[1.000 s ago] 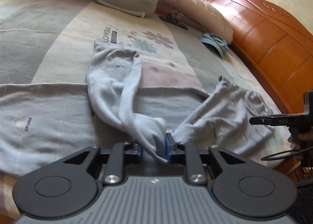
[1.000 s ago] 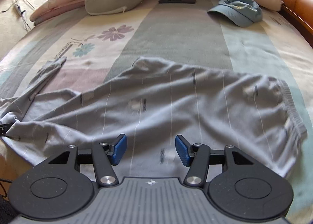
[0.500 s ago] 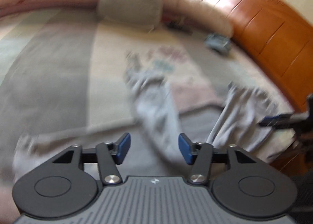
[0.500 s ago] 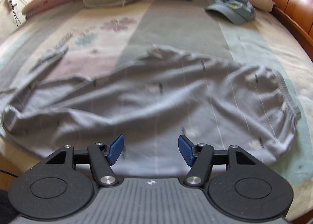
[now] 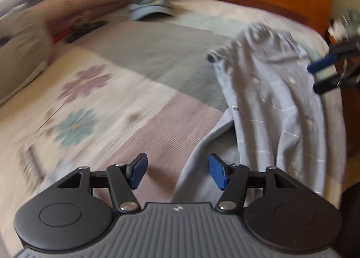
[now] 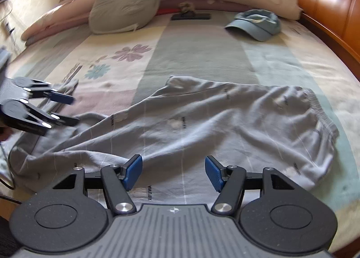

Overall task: Fold clothes
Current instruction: 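Move the left gripper to the shirt edge and grasp it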

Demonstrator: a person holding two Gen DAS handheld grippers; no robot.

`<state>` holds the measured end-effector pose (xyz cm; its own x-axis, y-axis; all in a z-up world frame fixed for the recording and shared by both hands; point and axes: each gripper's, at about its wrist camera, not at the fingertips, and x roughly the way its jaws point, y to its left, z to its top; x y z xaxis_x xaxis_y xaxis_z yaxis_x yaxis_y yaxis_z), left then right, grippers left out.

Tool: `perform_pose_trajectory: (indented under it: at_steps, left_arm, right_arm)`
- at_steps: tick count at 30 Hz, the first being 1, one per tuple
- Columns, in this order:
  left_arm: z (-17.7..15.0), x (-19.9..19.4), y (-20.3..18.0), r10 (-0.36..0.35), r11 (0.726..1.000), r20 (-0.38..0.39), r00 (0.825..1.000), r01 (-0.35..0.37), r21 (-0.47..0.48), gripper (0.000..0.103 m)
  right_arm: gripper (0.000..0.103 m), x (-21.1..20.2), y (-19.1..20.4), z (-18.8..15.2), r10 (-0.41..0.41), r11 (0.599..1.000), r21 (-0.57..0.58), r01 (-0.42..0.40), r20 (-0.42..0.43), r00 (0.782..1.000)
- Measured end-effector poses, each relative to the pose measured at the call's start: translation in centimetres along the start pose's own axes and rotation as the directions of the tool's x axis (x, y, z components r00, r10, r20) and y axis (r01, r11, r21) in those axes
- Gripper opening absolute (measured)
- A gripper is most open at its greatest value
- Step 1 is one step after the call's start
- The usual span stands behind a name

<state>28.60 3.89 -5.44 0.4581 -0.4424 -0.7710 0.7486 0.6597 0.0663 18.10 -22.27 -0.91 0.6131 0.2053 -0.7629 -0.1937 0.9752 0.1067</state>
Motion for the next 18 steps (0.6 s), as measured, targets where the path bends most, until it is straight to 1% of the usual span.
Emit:
perform_pose_trajectory:
  at_steps: [1,3,7,10,13,15,16,18]
  left_arm:
    - [0.4,0.4,-0.2,-0.011,0.999,0.01,1.0,0.01,0.032,0.061]
    - [1.5,1.4,-0.5,-0.044,0.997,0.0,0.999,0.044,0.064,0.061]
    - [3.3,3.2,-1.9,-0.125,0.983,0.016,0.992,0.122,0.136,0.062]
    - [4.1,4.3,-2.2,-0.136,0.985,0.076,0.988,0.127,0.114,0.066]
    - [4.2,4.6,-0.7,-0.071,0.997,0.126,0.989,0.074,-0.022,0.066]
    - [3.6,4.6,0.9,-0.003,0.996,0.111,0.994,0.013,-0.086,0.066]
    - [3.5,4.6,1.8,0.012,0.993,0.094,0.995,-0.001,-0.122,0.066]
    - [3.2,3.6,3.4,0.006,0.983,0.084,0.996,0.009,-0.184,0.062]
  right_arm:
    - [0.067,-0.2,-0.1,-0.1,-0.005,1.0,0.012,0.005,0.004,1.0]
    - [0.067,-0.5,-0.3,-0.3,-0.013,0.999,0.03,0.013,0.006,1.0]
    - [0.067,-0.4,-0.2,-0.3,-0.021,0.998,0.052,0.021,0.007,1.0]
    - [0.067,-0.3,0.1,0.0,-0.023,0.998,0.062,0.022,0.016,1.0]
    - [0.067,-0.3,0.4,0.4,-0.03,0.997,0.067,0.028,0.02,0.999]
    - [0.067,-0.5,0.4,0.3,-0.038,0.997,0.067,0.036,0.02,0.999]
    - [0.067,-0.6,0.3,0.3,-0.041,0.997,0.069,0.04,0.018,0.999]
    - [0.067,-0.7,0.1,0.1,-0.047,0.996,0.074,0.046,0.014,0.999]
